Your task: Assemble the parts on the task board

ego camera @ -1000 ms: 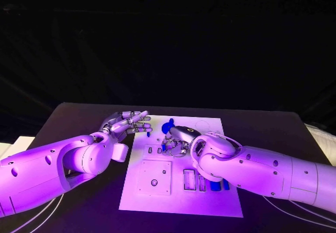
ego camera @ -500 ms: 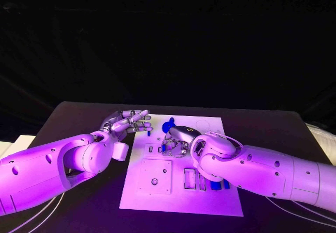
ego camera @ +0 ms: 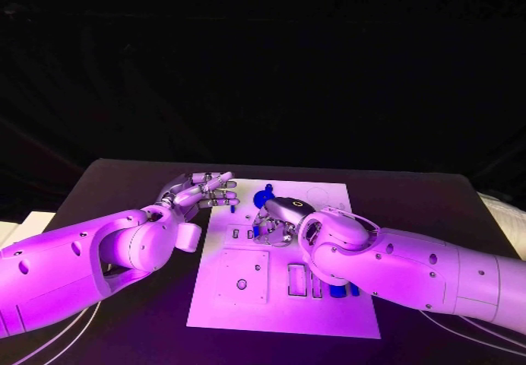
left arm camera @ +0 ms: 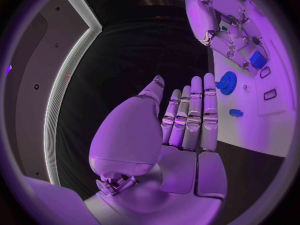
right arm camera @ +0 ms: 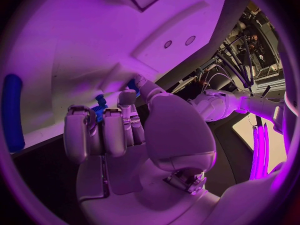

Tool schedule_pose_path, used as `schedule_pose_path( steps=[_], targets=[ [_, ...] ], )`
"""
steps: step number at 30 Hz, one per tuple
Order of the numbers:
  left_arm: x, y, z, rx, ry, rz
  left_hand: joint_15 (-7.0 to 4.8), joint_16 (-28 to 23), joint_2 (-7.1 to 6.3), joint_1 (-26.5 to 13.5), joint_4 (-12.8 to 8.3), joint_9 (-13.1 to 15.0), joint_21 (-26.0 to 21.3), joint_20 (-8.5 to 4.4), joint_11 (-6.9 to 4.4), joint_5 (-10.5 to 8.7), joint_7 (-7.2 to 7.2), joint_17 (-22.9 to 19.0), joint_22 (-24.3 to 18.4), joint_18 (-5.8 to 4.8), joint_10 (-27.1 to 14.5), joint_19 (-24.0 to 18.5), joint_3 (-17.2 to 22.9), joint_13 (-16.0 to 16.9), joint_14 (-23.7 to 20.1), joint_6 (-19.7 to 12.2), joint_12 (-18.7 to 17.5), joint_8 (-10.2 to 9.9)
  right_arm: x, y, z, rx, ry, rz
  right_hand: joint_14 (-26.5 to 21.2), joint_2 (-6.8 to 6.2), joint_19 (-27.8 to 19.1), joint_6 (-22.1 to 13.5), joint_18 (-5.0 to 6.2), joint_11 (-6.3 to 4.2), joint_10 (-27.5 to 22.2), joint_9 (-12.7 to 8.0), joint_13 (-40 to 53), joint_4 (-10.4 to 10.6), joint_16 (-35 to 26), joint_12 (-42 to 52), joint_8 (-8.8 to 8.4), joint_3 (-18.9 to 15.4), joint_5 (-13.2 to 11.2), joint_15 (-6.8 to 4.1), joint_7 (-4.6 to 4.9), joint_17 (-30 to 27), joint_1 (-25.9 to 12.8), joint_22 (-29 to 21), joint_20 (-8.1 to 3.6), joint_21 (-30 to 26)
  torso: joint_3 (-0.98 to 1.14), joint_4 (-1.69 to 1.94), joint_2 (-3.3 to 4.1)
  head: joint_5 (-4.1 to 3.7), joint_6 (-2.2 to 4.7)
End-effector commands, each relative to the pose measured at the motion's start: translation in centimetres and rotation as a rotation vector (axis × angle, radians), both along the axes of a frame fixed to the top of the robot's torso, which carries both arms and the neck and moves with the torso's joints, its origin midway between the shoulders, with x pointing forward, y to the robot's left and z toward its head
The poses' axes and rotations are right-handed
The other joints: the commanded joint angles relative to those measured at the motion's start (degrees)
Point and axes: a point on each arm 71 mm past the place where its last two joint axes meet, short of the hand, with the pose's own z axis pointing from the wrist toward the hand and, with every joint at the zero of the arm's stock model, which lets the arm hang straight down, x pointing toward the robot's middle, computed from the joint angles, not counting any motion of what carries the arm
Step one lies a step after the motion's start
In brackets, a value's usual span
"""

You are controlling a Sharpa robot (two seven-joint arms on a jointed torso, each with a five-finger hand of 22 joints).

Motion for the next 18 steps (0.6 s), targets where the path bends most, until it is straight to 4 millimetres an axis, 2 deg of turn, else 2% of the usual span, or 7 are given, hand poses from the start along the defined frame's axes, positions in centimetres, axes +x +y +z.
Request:
schedule_pose_path(
  steps=[1,12,18],
  targets=[
    [0.0,-0.3,0.1,-0.008,-0.004,-0.023,0.22,-0.24,0.44,0.08,-0.36,-0.01,-0.15,-0.08,-0.01,-0.21,0.06,0.05,-0.10,0.48,0.14,0.19,0.13,-0.05,-0.26,0.05,-0.22,-0.34,0.0,-0.3,-0.5,-0.028,-0.004,-0.025,3.02,-0.67,-0.56,-0.57,0.84,0.05,-0.57,-0.03,-0.33,0.11,-0.45,-0.49,-0.29,-0.44,0.21,0.32,-0.05,1.47,-0.03,0.73,0.15,-0.33,0.01,0.01,-0.01,-0.06,0.05],
    [0.0,-0.3,0.1,-0.007,-0.003,-0.025,0.22,-0.24,0.44,0.08,-0.36,-0.01,-0.15,-0.08,-0.01,-0.21,0.06,0.05,-0.10,0.48,0.14,0.19,0.13,-0.05,-0.26,0.05,-0.22,-0.34,-0.1,-0.3,-0.4,-0.006,-0.014,-0.017,3.01,-1.81,-0.72,-0.79,0.92,0.11,-0.64,0.07,-0.77,0.89,-0.75,-0.59,-0.20,-2.21,0.84,0.41,-0.10,1.25,-1.19,0.40,0.33,-0.66,-0.01,-0.02,0.02,-0.05,0.05],
    [0.0,-0.3,0.0,-0.003,0.003,-0.024,0.10,-0.07,0.50,-0.03,-0.57,-0.01,-0.03,-0.15,-0.05,-0.19,0.03,0.39,-0.02,0.54,0.16,0.55,0.09,-0.06,0.21,0.05,-0.32,-0.44,-0.6,-0.5,0.5,0.106,-0.088,-0.015,3.17,-2.75,-0.22,-1.18,0.78,0.13,0.34,0.14,0.49,2.07,-0.55,1.24,-0.18,-4.80,2.11,0.41,-0.14,1.66,-2.35,0.92,0.33,-0.47,0.01,0.03,-0.01,-0.08,0.14]
  ],
)
